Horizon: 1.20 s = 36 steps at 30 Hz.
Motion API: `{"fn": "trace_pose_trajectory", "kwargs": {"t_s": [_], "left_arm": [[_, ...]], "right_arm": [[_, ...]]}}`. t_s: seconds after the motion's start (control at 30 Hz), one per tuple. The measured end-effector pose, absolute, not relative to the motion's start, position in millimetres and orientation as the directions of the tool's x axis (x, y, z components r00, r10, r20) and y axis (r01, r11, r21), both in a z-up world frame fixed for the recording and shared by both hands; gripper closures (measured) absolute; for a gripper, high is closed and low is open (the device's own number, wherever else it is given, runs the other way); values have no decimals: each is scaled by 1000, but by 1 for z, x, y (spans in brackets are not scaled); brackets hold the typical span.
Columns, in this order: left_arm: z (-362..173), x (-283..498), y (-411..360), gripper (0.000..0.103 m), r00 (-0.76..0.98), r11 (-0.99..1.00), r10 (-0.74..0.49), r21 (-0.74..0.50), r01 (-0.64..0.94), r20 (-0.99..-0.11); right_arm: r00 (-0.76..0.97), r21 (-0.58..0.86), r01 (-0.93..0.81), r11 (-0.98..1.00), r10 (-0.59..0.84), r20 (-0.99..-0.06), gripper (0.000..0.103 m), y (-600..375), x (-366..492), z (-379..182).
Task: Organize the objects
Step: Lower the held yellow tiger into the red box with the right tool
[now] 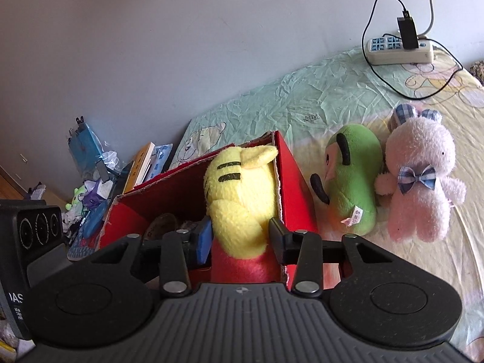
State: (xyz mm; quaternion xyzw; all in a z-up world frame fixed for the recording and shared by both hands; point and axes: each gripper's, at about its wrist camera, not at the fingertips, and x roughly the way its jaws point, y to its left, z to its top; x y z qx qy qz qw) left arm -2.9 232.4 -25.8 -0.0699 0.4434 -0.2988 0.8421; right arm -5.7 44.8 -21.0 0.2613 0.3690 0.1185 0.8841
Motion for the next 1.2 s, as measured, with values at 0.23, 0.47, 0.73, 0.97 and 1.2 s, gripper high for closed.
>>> {"fn": "trace_pose_trajectory", "kwargs": {"t_s": [0.23,0.47,0.73,0.97,1.2], "left_arm": [[-24,-3,230,0,432,823,-551,-378,424,-714],[-22,-5,229,1,439,836,-531,-365,410,-725],[-16,-13,226,1,448,852,-501,-334,402,-741],[-9,-22,222,1,462,859,-484,-304,412,-743],[-4,-30,218,1,480,869,-461,-269,416,-747]], "right_arm": [[705,524,-36,851,393,-590,67,48,-8,-23],[705,544,-34,839,406,-582,68,44,-10,-23],[688,556,-33,830,423,-590,68,42,-14,-22],[683,565,-31,825,430,-590,68,42,-23,-21],[689,568,-23,822,425,-587,68,40,-31,-18]]}}
